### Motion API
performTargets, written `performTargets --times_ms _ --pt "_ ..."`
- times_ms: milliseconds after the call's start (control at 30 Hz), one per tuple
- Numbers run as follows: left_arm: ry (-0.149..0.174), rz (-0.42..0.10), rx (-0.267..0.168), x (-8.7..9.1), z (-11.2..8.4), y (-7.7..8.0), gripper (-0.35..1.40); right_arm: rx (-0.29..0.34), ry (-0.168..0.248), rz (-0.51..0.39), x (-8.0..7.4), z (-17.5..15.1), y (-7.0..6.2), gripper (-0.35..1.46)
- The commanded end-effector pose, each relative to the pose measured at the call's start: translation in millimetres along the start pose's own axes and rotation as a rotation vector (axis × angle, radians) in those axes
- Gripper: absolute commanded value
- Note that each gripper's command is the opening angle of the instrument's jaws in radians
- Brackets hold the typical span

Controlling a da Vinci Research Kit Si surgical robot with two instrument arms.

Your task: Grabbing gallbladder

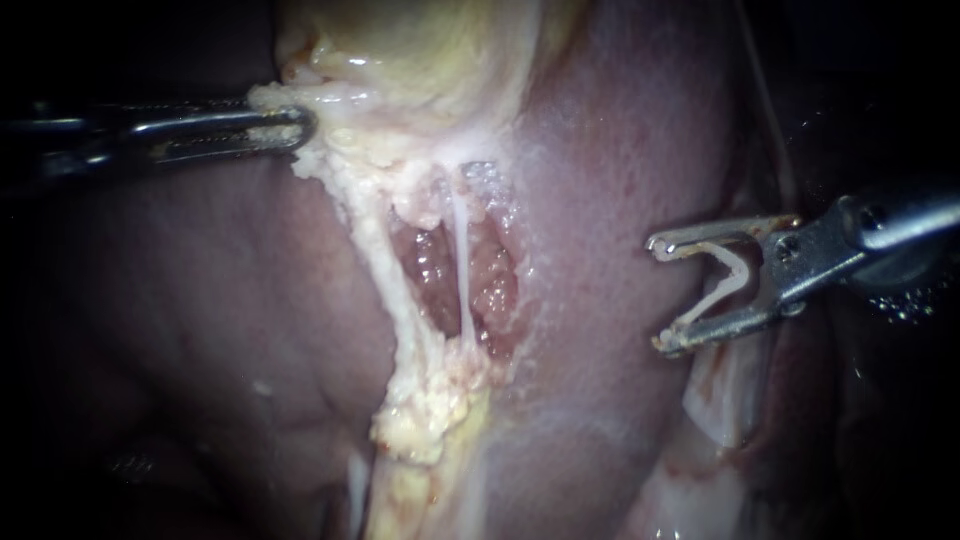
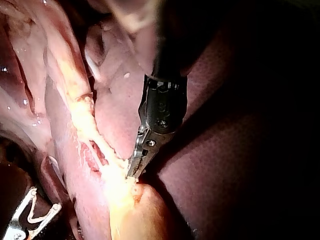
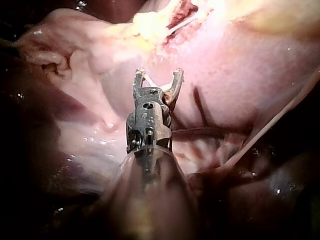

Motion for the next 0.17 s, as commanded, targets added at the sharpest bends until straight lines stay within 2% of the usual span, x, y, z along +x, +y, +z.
performTargets --times_ms 33,167 --pt "0.001 0.001 0.001 -0.1 0.1 0.0 -0.35 0.000 0.000 0.000 0.0 0.0 0.0 0.50" --pt "0.002 0.002 0.004 -0.4 0.5 0.1 -0.35 0.000 0.000 0.000 0.0 0.0 0.0 0.50"
